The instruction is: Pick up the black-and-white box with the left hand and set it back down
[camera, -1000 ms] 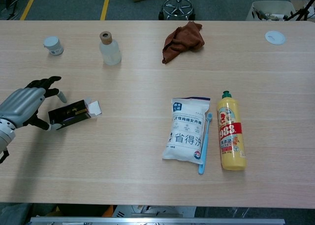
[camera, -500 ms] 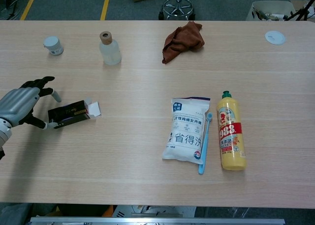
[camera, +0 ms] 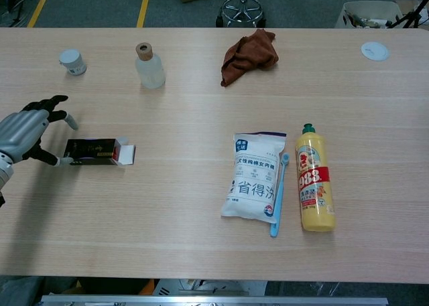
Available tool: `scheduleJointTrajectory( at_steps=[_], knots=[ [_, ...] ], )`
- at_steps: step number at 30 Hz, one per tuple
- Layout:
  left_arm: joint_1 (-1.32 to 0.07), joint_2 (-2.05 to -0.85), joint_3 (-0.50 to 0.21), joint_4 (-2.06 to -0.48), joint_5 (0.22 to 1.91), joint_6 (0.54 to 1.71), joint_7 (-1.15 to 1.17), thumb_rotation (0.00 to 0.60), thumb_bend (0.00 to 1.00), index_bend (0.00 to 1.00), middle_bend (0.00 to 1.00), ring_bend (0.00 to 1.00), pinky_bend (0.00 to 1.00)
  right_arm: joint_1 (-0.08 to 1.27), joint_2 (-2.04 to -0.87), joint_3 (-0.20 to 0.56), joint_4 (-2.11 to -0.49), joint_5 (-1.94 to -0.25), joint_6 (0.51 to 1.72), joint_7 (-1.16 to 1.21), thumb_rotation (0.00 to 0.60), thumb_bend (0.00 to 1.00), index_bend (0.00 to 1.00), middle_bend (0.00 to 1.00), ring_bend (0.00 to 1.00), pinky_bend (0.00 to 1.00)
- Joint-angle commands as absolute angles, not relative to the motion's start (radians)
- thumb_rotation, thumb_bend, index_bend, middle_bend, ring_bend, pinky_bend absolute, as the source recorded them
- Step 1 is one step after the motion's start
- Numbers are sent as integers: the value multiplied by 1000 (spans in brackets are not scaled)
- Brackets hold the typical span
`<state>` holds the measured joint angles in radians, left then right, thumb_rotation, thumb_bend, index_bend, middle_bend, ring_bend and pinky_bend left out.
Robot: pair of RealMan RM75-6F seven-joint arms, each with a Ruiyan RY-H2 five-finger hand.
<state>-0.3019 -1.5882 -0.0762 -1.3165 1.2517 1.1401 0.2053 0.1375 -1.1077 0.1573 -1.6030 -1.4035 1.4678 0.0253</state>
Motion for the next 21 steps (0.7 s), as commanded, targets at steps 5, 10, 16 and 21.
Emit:
scheduleJointTrajectory(
  at_steps=[5,10,16,21],
  knots=[
    [-311,-1587,-85,-1305,1233,1123,208,600,138,344,0,0,10,137,-1110,156,-1601,-1402,1465,27,600,209,471,349,336,466],
    [-316,-1565,-82,-1331,1206,1094,223,600,137,344,0,0,10,138,-1111,156,-1600,-1402,1462,28,600,209,472,349,336,466],
    [-335,-1531,-92,-1379,1155,1039,241,600,137,348,0,0,10,140,-1113,156,-1602,-1402,1459,25,600,209,472,349,336,466],
    [-353,-1520,-97,-1394,1130,1017,261,600,138,351,0,0,10,141,-1115,155,-1601,-1401,1456,24,600,209,472,349,336,466]
  ],
)
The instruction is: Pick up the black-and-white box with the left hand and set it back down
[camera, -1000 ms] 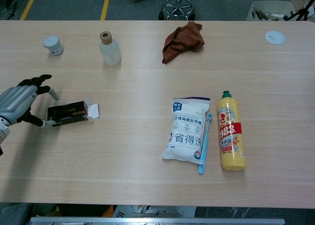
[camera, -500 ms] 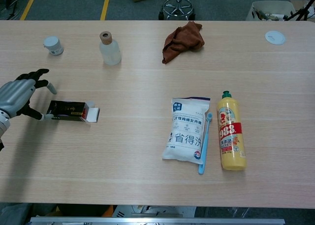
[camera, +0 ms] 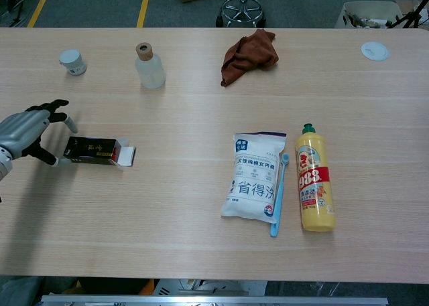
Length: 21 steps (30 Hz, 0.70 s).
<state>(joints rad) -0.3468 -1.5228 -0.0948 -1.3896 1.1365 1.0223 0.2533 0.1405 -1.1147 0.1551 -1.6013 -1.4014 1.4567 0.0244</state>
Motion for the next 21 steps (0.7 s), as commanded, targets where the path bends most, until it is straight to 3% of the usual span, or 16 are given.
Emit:
scheduleJointTrajectory(
  at_steps=[1,21],
  knots=[
    [-356,-1519,-97,-1396,1125,1014,266,600,138,351,0,0,10,140,-1115,155,-1601,-1400,1456,25,600,209,472,349,336,466],
    [-384,-1530,-90,-1368,1088,994,276,600,137,395,0,0,10,135,-1112,155,-1601,-1400,1460,35,600,209,472,349,336,466]
  ],
)
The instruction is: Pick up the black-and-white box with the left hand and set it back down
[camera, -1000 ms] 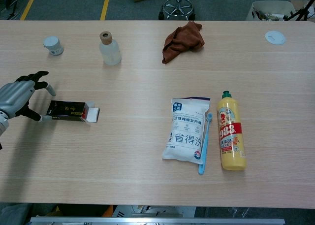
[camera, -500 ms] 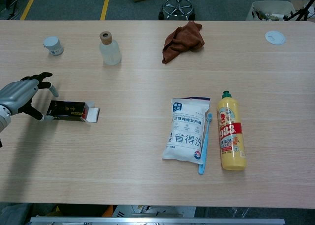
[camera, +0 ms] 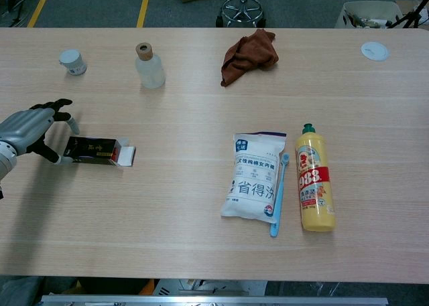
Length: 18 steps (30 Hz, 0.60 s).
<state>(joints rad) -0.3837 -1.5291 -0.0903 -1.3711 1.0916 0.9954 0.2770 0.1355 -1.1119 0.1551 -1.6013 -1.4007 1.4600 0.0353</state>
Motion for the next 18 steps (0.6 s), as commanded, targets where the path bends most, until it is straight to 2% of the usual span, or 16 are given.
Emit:
scheduleJointTrajectory(
  at_steps=[1,18],
  knots=[
    [-385,-1530,-90,-1365,1084,992,275,600,137,398,0,0,10,135,-1112,155,-1601,-1400,1459,35,600,209,472,349,336,466],
    [-385,-1531,-83,-1360,1081,1001,257,600,137,497,0,0,10,134,-1117,153,-1595,-1395,1455,36,600,209,471,349,336,466]
  ],
)
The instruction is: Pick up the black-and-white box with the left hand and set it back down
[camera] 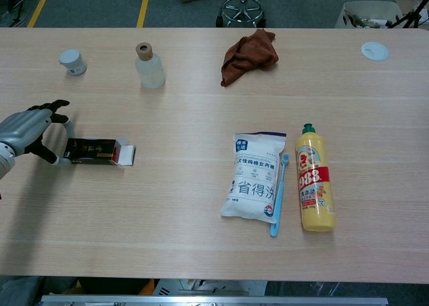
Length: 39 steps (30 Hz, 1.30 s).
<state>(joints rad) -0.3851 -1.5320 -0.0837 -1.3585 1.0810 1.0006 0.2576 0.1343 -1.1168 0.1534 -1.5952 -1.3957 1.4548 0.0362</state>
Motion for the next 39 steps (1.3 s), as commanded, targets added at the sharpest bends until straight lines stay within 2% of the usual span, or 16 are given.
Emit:
scheduleJointTrajectory(
  at_steps=[1,12,22,39],
  knots=[
    [-385,-1531,-83,-1361,1081,1003,257,600,137,499,0,0,10,134,-1117,153,-1594,-1395,1454,37,600,209,471,349,336,466],
    [-395,-1503,-85,-1399,1105,1042,303,600,138,549,0,0,10,132,-1118,155,-1593,-1399,1460,44,600,209,472,349,336,466],
    [-425,-1402,-105,-1555,1126,1118,462,600,137,561,0,0,9,133,-1121,155,-1594,-1407,1465,47,600,209,472,349,336,466],
    [-468,-1262,-105,-1720,1181,1199,670,600,138,569,0,0,9,134,-1122,157,-1598,-1410,1469,45,600,209,471,349,336,466]
  ],
)
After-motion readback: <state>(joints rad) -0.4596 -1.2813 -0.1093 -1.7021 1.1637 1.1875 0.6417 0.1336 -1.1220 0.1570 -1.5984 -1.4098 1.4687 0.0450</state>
